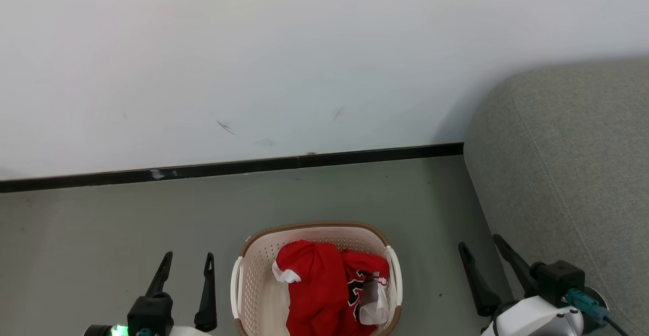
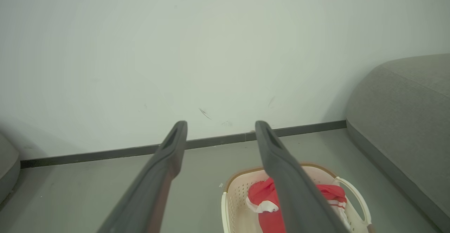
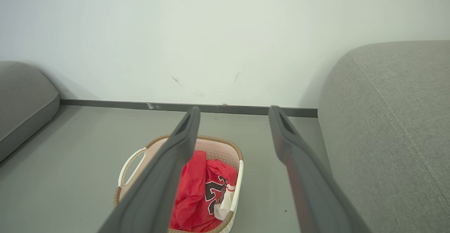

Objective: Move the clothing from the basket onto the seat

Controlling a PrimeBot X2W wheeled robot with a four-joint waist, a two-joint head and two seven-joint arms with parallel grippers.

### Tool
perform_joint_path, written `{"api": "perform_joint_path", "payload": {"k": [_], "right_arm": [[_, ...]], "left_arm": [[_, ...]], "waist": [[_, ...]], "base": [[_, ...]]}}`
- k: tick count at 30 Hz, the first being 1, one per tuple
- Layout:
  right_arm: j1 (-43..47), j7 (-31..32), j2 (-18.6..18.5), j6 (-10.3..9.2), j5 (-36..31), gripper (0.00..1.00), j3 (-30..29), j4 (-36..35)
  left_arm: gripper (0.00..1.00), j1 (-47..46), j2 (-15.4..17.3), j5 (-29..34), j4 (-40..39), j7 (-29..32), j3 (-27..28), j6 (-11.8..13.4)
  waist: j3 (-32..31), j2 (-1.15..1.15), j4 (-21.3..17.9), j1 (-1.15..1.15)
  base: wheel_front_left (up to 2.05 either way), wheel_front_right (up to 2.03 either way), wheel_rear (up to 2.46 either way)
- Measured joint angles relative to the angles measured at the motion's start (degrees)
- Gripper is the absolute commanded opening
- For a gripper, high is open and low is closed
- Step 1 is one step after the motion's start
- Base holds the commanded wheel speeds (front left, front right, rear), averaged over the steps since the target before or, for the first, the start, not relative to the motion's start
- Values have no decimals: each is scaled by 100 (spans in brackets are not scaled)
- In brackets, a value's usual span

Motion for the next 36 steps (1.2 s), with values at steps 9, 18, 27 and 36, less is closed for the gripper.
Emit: {"api": "perform_joint_path", "payload": {"k": [9,18,27,36], "right_arm": [[4,0,0,0,22,100,56,0],[8,0,0,0,22,100,71,-80],[94,0,4,0,20,100,-148,-232],[174,0,12,0,20,100,-385,-495]], "left_arm": [[100,0,-12,1,19,0,4,-1],[100,2,-20,4,51,0,30,-1],[100,-4,-3,57,269,0,-69,-97],[100,-437,12,310,684,-1,-495,-342]], "waist": [[-24,0,9,0],[23,0,4,0],[153,0,-40,-1],[382,0,-133,-1]], "base": [[0,0,0],[0,0,0],[0,0,0],[0,0,0]]}}
